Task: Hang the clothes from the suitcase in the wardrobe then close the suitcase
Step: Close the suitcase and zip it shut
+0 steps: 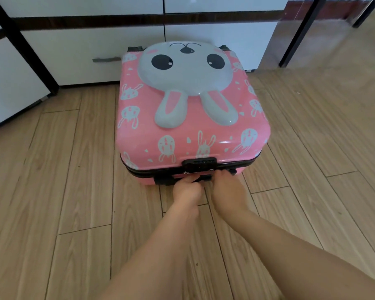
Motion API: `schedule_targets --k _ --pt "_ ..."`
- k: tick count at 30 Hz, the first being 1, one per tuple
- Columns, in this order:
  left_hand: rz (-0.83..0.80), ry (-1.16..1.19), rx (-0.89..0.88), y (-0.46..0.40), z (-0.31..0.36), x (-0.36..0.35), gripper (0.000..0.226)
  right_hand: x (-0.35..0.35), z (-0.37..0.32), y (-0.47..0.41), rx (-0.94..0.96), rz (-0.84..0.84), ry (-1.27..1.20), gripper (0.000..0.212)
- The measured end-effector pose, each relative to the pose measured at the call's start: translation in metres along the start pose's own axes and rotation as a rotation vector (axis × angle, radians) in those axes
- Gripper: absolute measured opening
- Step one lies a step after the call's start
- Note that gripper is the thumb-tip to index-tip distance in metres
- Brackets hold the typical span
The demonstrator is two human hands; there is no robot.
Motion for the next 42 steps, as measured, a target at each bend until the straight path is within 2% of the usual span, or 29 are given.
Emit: schedule_targets --k 2,4,6,9,13,15,16,18,19,21,23,27,30,32,37,42 --pt "-0.046 -0.081 -0.028 0.000 0.005 0.003 0.033 -0.011 -0.020 0.001 0.058 -0.045 0.002 0.023" --pt "-0.061 -0.284 -0.155 0.003 0.013 0.011 0.036 -0.016 -0.024 -0.001 0.049 -0.048 0.016 0.022" --pt "0.044 -0.559 -0.355 0.005 0.016 0.024 0.046 -0.014 -0.015 -0.005 0.135 0.097 0.040 0.009" --pt "0.270 -0.879 -0.612 0.008 0.015 0.039 0.047 -0.017 0.000 -0.003 0.237 0.291 0.136 0.008" --pt "0.422 -1.084 -0.846 0.004 0.008 0.041 0.014 -0.026 0.001 0.000 0.241 0.262 0.113 0.018" --pt "0.475 -1.278 -1.012 0.002 0.005 0.040 0.014 -0.025 0.004 0.000 0.280 0.225 0.100 0.005" --pt "0.489 -1.329 -1.070 0.002 0.004 0.041 0.016 -0.026 0.007 -0.002 0.303 0.150 0.100 0.013" --pt "0.507 -1.345 -1.194 0.004 0.003 0.045 0.010 -0.027 0.011 -0.009 0.300 0.024 0.110 0.027" --pt "0.517 -1.323 -1.234 0.004 0.003 0.046 0.016 -0.028 0.011 -0.010 0.293 0.012 0.138 0.032" --pt "0.500 -1.311 -1.291 0.006 0.003 0.047 0.029 -0.024 0.006 -0.008 0.304 0.024 0.211 0.042" --pt "0.503 -1.293 -1.321 0.011 0.010 0.047 0.025 -0.010 0.000 -0.006 0.308 0.089 0.202 0.045" --pt "0.599 -1.181 -1.509 0.027 0.048 0.054 0.012 0.030 -0.001 -0.007 0.397 0.212 0.003 0.046" --pt "0.540 -1.094 -1.611 0.044 0.089 0.059 0.027 0.082 -0.015 -0.017 0.411 0.218 -0.192 0.033" --pt "0.483 -1.019 -1.655 0.056 0.120 0.059 0.026 0.113 -0.027 -0.026 0.377 0.202 -0.309 0.035" --pt "0.403 -0.950 -1.666 0.092 0.195 0.053 0.033 0.179 -0.063 -0.054 0.205 0.343 -0.485 0.041" --pt "0.275 -0.941 -1.628 0.133 0.254 0.057 0.037 0.246 -0.088 -0.070 0.159 0.299 -0.466 0.032"
Point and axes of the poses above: each hand's wrist, its own y-axis away from the middle knuckle, its own x-axis out of the back of the hand, z = x × y, the point moved 1 cm from there along -y, towards the middle knuckle, and after that the axes turned 10 degrees about z, right-handed, at the moved point
